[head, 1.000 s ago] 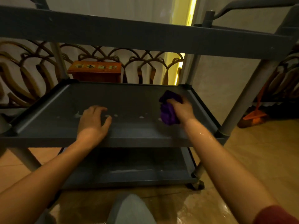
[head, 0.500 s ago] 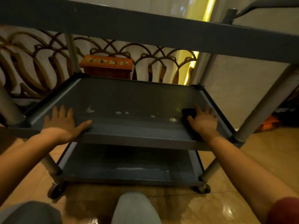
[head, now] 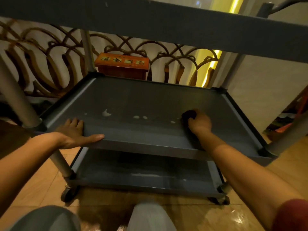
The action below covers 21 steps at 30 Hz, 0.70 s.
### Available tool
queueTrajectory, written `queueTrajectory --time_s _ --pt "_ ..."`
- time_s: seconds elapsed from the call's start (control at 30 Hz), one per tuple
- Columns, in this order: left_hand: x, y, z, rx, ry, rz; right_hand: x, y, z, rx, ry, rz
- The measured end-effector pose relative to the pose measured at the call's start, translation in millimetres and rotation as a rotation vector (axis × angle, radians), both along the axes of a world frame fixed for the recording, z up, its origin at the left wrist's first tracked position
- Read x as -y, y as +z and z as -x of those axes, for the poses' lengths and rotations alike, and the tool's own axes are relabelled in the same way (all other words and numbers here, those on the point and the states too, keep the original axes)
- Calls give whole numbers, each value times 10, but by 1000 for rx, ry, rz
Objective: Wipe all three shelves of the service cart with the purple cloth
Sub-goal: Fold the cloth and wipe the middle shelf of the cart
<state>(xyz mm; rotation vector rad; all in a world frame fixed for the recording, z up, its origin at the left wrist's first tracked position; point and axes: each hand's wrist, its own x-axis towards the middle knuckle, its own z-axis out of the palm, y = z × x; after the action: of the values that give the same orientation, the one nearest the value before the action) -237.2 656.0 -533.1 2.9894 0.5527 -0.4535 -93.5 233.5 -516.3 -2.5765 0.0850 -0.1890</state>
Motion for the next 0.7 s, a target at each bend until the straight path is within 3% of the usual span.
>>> queueTrajectory --time_s 0.2,0.4,0.5,0.7 --pt "25 -21 35 34 21 -4 -1374 -73 50 -4 231 -29" --pt "-170 137 144 -24 -4 -1 -1144 -88 -156 -31 29 223" --pt "-206 97 192 -47 -25 -106 -1136 -149 -170 -54 41 145" --pt "-295 -85 177 81 17 -35 -2201 -189 -128 -59 108 64"
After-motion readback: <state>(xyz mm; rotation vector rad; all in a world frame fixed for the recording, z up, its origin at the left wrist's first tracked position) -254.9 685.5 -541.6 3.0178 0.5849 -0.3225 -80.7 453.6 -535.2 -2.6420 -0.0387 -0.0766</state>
